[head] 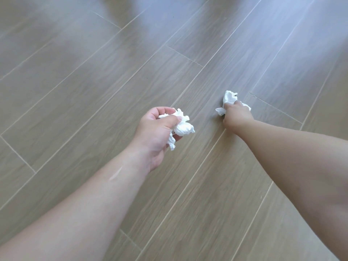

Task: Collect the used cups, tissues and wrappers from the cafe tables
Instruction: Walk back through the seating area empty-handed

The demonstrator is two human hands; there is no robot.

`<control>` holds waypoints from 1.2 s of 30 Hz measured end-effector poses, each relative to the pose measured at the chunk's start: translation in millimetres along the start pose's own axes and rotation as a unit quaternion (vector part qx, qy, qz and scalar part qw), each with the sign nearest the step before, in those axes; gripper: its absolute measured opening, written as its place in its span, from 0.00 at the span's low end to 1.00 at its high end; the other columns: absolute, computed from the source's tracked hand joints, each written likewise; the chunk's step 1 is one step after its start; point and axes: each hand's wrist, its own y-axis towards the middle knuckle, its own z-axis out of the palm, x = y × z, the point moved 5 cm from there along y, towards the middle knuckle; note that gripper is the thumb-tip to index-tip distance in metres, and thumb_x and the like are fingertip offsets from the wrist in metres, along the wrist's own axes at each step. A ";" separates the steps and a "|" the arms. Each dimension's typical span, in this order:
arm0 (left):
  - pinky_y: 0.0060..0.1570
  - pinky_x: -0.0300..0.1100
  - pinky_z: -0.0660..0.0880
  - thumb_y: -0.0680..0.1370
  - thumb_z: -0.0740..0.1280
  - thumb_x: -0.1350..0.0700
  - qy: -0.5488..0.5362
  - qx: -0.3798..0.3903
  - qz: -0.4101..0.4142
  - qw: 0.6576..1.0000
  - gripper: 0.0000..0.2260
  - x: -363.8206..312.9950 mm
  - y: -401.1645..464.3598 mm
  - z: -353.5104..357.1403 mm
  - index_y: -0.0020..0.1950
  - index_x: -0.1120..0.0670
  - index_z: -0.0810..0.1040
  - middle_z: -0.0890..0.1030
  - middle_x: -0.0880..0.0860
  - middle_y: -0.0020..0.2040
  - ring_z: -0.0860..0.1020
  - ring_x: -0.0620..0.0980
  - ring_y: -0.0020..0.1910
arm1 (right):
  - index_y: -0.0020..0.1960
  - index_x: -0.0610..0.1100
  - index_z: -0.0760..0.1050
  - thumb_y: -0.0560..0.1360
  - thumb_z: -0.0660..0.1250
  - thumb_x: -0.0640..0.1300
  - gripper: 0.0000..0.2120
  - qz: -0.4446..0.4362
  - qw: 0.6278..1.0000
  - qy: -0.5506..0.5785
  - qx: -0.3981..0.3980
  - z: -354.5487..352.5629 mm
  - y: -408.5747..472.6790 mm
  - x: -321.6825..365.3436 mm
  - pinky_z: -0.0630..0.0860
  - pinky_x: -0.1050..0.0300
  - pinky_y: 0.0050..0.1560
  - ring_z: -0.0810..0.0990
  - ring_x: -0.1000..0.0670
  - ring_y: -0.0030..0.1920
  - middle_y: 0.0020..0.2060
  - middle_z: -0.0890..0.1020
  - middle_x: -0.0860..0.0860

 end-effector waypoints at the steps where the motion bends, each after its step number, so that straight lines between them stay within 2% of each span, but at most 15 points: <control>1: 0.26 0.37 0.75 0.78 0.70 0.68 -0.001 -0.002 0.001 1.000 0.10 -0.1 -0.3 -1.7 0.50 0.54 0.77 0.85 0.58 0.52 0.85 0.50 0.33 | 0.71 0.38 0.66 0.79 0.61 0.40 0.21 -0.001 1.000 -0.012 0.005 -0.8 -0.5 4.1 0.69 0.47 0.56 0.69 0.35 0.64 0.64 0.71 0.37; 3: 0.29 0.38 0.78 0.78 0.70 0.69 0.001 -0.002 0.005 1.000 0.10 -1.1 -0.9 -4.6 0.51 0.55 0.77 0.85 0.57 0.52 0.85 0.49 0.33 | 0.75 0.35 0.60 0.82 0.61 0.49 0.27 -0.002 0.999 -0.028 0.038 -2.0 -1.0 12.5 0.68 0.46 0.61 0.71 0.36 0.66 0.68 0.70 0.37; 6: 0.29 0.38 0.78 0.78 0.70 0.69 -0.001 -0.002 0.009 1.000 0.10 -1.5 -3.2 -10.1 0.50 0.55 0.77 0.85 0.56 0.49 0.85 0.49 0.33 | 0.79 0.34 0.43 0.82 0.60 0.54 0.39 -0.012 0.994 -0.016 0.111 -1.6 -6.5 30.0 0.67 0.47 0.65 0.69 0.40 0.71 0.77 0.60 0.38; 8: 0.28 0.37 0.77 0.78 0.70 0.69 -0.002 -0.011 0.008 1.000 0.10 -0.1 -5.5 -14.9 0.49 0.55 0.77 0.84 0.57 0.51 0.85 0.48 0.33 | 0.79 0.33 0.39 0.82 0.60 0.54 0.40 -0.024 0.990 -0.002 0.141 -2.1 -15.8 44.4 0.71 0.51 0.59 0.72 0.39 0.69 0.77 0.61 0.38; 9: 0.28 0.37 0.77 0.78 0.70 0.69 -0.001 -0.015 0.008 1.000 0.10 0.3 -7.3 -17.6 0.49 0.55 0.77 0.84 0.58 0.52 0.85 0.48 0.33 | 0.79 0.33 0.43 0.82 0.60 0.53 0.39 -0.028 0.989 0.002 0.147 -3.1 -22.5 51.0 0.72 0.53 0.51 0.75 0.38 0.65 0.73 0.68 0.37; 11: 0.28 0.37 0.77 0.78 0.70 0.69 0.006 -0.020 0.008 1.000 0.10 0.2 -9.9 -24.9 0.49 0.55 0.77 0.84 0.58 0.52 0.85 0.48 0.33 | 0.74 0.33 0.61 0.81 0.61 0.50 0.29 -0.055 0.989 0.010 0.135 -7.3 -36.3 65.6 0.71 0.56 0.41 0.77 0.38 0.54 0.58 0.76 0.38; 13: 0.29 0.38 0.77 0.78 0.70 0.69 0.009 -0.026 0.010 1.000 0.10 -1.5 -11.5 -34.9 0.49 0.54 0.77 0.85 0.58 0.51 0.85 0.49 0.34 | 0.59 0.36 0.76 0.78 0.63 0.46 0.15 -0.100 0.989 0.068 0.091 -15.2 -48.6 82.2 0.72 0.55 0.39 0.80 0.40 0.47 0.50 0.81 0.41; 17: 0.34 0.40 0.78 0.78 0.70 0.68 0.011 -0.057 0.021 0.998 0.10 -1.8 -14.3 -60.1 0.47 0.53 0.77 0.85 0.56 0.48 0.84 0.49 0.35 | 0.43 0.43 0.76 0.72 0.65 0.41 0.03 -0.152 0.967 0.198 0.053 -40.5 -70.5 129.5 0.73 0.56 0.33 0.79 0.45 0.38 0.34 0.78 0.50; 21: 0.45 0.49 0.74 0.77 0.71 0.66 0.013 -0.121 0.036 0.992 0.10 1.0 -26.2 -93.9 0.47 0.51 0.77 0.84 0.55 0.47 0.81 0.56 0.40 | 0.41 0.46 0.76 0.66 0.66 0.42 0.04 -0.212 0.921 0.302 0.128 -66.0 -107.9 182.6 0.75 0.56 0.33 0.82 0.51 0.33 0.33 0.78 0.53; 25: 0.41 0.47 0.76 0.76 0.69 0.66 -0.005 -0.143 0.055 0.988 0.10 -19.5 -36.7 -130.1 0.49 0.52 0.76 0.84 0.52 0.38 0.80 0.54 0.36 | 0.41 0.50 0.74 0.67 0.68 0.40 0.06 -0.296 0.893 0.286 0.181 -77.6 -158.7 238.8 0.71 0.65 0.27 0.77 0.58 0.29 0.29 0.77 0.61; 27: 0.38 0.45 0.76 0.78 0.67 0.64 -0.013 -0.142 0.069 0.987 0.06 -32.5 -43.6 -147.8 0.49 0.52 0.77 0.84 0.50 0.34 0.80 0.50 0.32 | 0.43 0.51 0.72 0.68 0.69 0.41 0.09 -0.325 0.881 0.286 0.193 -79.7 -182.3 266.8 0.70 0.67 0.25 0.76 0.58 0.31 0.30 0.77 0.60; 30: 0.32 0.39 0.76 0.79 0.67 0.58 -0.036 -0.138 0.088 0.986 0.01 -50.7 -60.9 -175.7 0.48 0.52 0.77 0.84 0.48 0.35 0.79 0.47 0.31 | 0.54 0.51 0.73 0.69 0.69 0.39 0.16 -0.354 0.867 0.290 0.198 -83.2 -207.2 301.2 0.79 0.56 0.35 0.80 0.55 0.36 0.39 0.81 0.55; 32: 0.31 0.37 0.75 0.79 0.69 0.57 -0.039 -0.128 0.096 0.986 0.04 -62.7 -77.2 -192.4 0.53 0.52 0.77 0.85 0.48 0.38 0.80 0.46 0.32 | 0.56 0.52 0.73 0.69 0.68 0.38 0.18 -0.361 0.864 0.287 0.203 -89.1 -223.4 320.2 0.81 0.49 0.39 0.82 0.49 0.41 0.44 0.82 0.50; 33: 0.30 0.37 0.76 0.78 0.70 0.59 -0.042 -0.124 0.098 0.987 0.07 -68.9 -86.6 -199.5 0.55 0.53 0.77 0.85 0.48 0.40 0.81 0.45 0.33 | 0.55 0.53 0.73 0.69 0.68 0.39 0.17 -0.364 0.860 0.293 0.205 -94.2 -232.3 329.3 0.80 0.50 0.39 0.82 0.52 0.41 0.45 0.82 0.51; 36: 0.29 0.36 0.76 0.78 0.68 0.67 -0.035 -0.125 0.101 0.986 0.12 -90.7 -120.8 -213.2 0.56 0.52 0.76 0.85 0.47 0.40 0.82 0.43 0.33 | 0.50 0.56 0.73 0.68 0.70 0.45 0.13 -0.361 0.850 0.321 0.209 -117.3 -265.6 349.0 0.74 0.63 0.33 0.75 0.64 0.32 0.42 0.77 0.58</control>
